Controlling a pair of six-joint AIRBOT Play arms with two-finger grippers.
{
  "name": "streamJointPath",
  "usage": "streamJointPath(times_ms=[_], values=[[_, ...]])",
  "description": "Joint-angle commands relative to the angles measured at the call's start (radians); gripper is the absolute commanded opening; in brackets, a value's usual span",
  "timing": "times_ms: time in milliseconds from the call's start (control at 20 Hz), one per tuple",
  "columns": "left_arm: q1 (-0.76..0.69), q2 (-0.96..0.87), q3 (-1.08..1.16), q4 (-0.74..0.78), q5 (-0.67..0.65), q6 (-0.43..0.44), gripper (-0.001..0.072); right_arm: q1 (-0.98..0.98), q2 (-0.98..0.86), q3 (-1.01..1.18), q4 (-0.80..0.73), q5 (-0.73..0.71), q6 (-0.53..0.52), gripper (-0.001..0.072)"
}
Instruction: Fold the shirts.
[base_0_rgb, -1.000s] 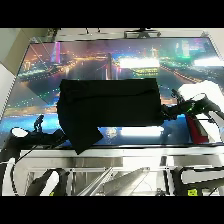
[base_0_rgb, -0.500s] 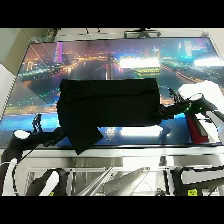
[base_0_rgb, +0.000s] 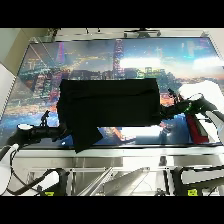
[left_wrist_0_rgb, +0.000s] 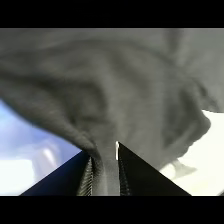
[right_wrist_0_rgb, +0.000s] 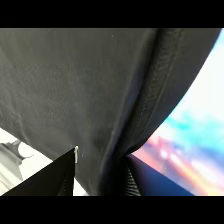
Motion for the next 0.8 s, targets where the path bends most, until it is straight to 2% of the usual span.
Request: streamJointPath(times_ms=[0, 50, 250, 300, 350, 450, 500, 550, 750], values=[[0.001, -0.06, 0.043, -0.065, -0.082, 0.054, 0.0089, -0.001, 0.002, 0.0, -0.005, 0.025, -0.01, 0.0364], [0.001, -0.057, 0.043, -0.064, -0.081, 0.055, 0.0022, -0.004, 0.002, 0.0, -0.005, 0.028, -0.01, 0.0364], [0.001, -0.058, 0.043, -0.055, -0.089, 0.054, 0.0022, -0.054, 0.002, 0.0, -0.005, 0.106, -0.014, 0.0358], [0.001, -0.058, 0.043, -0.045, -0.089, 0.05, 0.0022, -0.077, 0.002, 0.0, -0.005, 0.135, -0.023, 0.0318], [0.001, -0.058, 0.043, -0.043, -0.09, 0.05, 0.0023, -0.101, 0.003, 0.0, -0.005, 0.16, -0.035, 0.0214], [0.001, -0.058, 0.043, -0.049, -0.09, 0.05, 0.0023, -0.145, 0.004, 0.0, -0.002, 0.187, -0.036, 0.022], [0.0, -0.058, 0.042, -0.051, -0.09, 0.05, 0.0024, -0.154, 0.004, 0.0, -0.002, 0.196, -0.037, 0.0079], [0.001, -0.058, 0.042, -0.066, -0.095, 0.051, 0.0024, -0.152, 0.004, 0.0, 0.0, 0.197, -0.037, 0.0017], [0.002, -0.05, 0.09, -0.185, -0.208, 0.13, 0.0023, -0.133, 0.013, 0.006, 0.063, 0.201, -0.052, 0.0017]])
